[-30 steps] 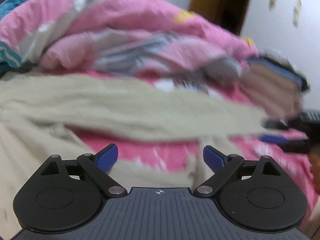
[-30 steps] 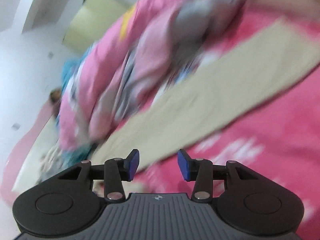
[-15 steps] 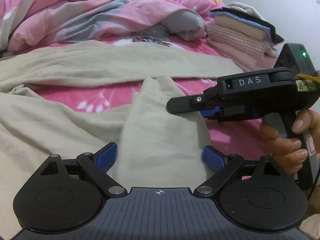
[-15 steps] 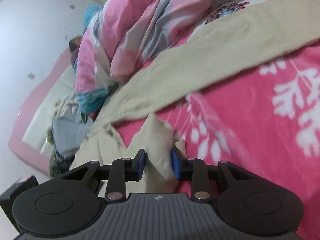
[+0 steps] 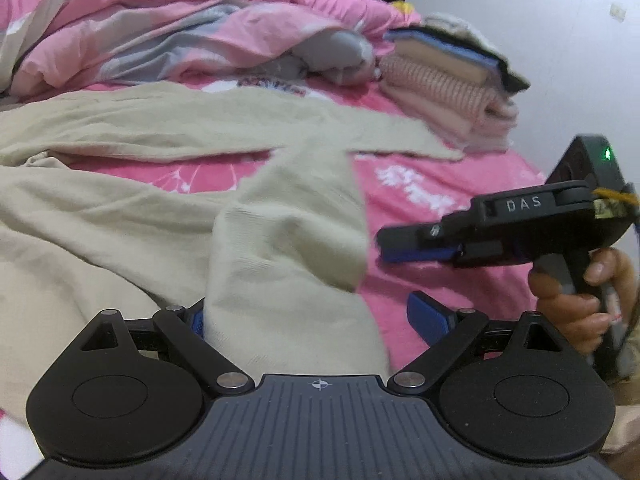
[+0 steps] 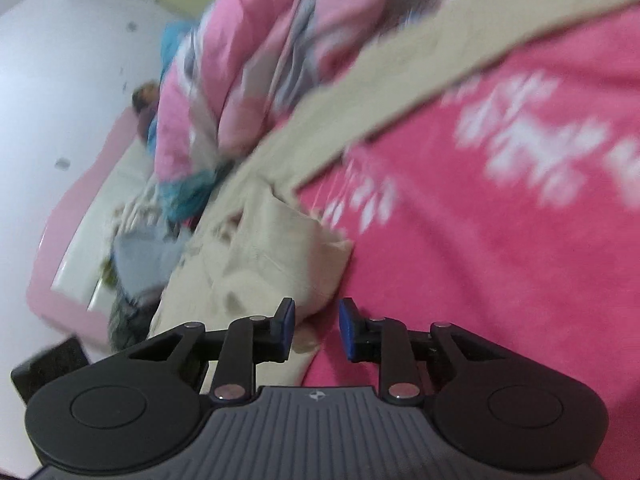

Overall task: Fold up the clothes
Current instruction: 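Lay the trouser leg flat on the bedspread and open the right tool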

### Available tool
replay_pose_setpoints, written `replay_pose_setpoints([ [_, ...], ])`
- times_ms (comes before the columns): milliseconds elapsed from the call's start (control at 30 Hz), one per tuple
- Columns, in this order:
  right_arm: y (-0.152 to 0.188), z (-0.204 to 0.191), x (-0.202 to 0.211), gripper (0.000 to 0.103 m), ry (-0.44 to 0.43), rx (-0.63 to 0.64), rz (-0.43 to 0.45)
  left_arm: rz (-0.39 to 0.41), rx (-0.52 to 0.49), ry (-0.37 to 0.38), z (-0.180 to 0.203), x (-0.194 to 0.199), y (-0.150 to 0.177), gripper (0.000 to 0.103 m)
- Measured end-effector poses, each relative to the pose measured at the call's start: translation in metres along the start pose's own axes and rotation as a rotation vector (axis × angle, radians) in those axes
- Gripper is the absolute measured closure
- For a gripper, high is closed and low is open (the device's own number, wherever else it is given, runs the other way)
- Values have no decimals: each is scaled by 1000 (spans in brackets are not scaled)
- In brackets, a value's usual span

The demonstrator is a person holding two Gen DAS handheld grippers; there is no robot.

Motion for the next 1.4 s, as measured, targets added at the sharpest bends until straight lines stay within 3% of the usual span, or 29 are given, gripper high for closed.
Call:
replay_pose_setpoints([
  [33,-2,0,9,75,29,4,34,12,18,23,0,5,1,7],
  [100,-6,1,23,61,115,24,73,38,55,54,0,13,1,5],
  [133,-8,1,29,59,159,34,88,47,71,60,0,16,1,5],
  [233,-9,-4,31,52,355,119,72,73,110,62,1,20,-2,3],
  [267,-8,-6,30,44,398,137,64,82,121,58,2,22,-3,2],
  [367,-3,-10,30,37,470,168,56,124,144,27,3,26,-7,0],
  [433,-3,-14,33,26,513,201,87,161,159,1,2,30,-9,0],
  [500,-3,-17,31,8,597,260,113,199,181,-29,-2,33,-12,0],
  [567,0,-14,21,0,704,328,88,212,207,-64,-7,33,-13,0],
  [633,8,-3,6,0,760,361,13,203,233,-107,-12,31,-14,0],
  [733,17,-1,4,0,771,389,41,171,264,-165,-18,25,-13,0],
  [933,12,4,10,0,738,354,33,132,299,-232,-27,19,-12,0],
  [1400,10,1,7,0,765,337,4,72,370,-402,-34,10,-9,0],
])
Point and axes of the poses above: each gripper's, at about its wrist camera, not at the fingertips, and x roughly against the way its jaws point, z to its right, y to its underside, the point moved 1 cm from there along -x, roughly the way its jaws point, and after that the axes turned 9 degrees about x, right-handed, at the moved point
